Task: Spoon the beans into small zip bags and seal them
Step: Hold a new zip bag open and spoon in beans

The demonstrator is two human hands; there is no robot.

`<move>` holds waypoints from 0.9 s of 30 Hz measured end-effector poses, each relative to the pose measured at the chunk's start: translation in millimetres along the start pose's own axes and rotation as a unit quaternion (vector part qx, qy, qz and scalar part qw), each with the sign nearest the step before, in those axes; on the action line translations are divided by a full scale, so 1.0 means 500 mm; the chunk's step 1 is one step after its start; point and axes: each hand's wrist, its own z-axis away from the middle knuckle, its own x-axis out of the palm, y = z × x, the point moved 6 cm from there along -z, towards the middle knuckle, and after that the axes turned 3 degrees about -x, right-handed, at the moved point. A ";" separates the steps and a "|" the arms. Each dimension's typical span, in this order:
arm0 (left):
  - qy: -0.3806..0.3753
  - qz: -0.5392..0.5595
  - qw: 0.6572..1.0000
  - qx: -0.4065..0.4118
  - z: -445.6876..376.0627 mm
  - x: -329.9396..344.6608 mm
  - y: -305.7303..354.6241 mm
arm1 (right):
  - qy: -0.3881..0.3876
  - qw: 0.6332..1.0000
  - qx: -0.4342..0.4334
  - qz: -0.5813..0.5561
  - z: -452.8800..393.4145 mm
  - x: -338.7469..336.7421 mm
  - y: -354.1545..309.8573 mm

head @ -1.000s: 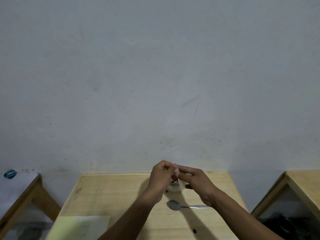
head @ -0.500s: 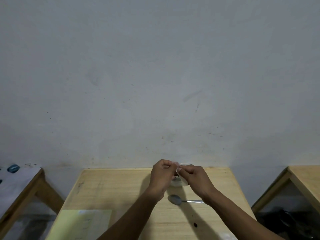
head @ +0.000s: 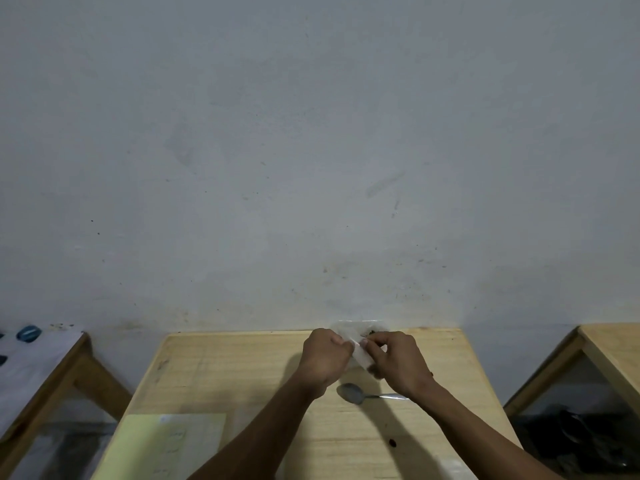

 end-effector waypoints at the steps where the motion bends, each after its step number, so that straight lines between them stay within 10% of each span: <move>1: 0.001 -0.011 1.000 -0.003 0.003 -0.002 0.004 | 0.010 1.000 0.000 0.003 -0.001 -0.002 0.001; 14: -0.113 -0.198 0.955 0.188 0.029 0.000 -0.002 | -0.020 0.995 -0.012 -0.100 -0.002 -0.022 0.006; 21: -0.164 -0.240 0.947 0.135 0.022 0.009 -0.022 | 0.170 0.971 -0.167 0.023 0.036 -0.035 -0.018; 27: -0.088 -0.201 0.952 0.213 0.029 -0.003 -0.020 | 0.179 0.978 -0.038 -0.101 0.019 -0.049 0.009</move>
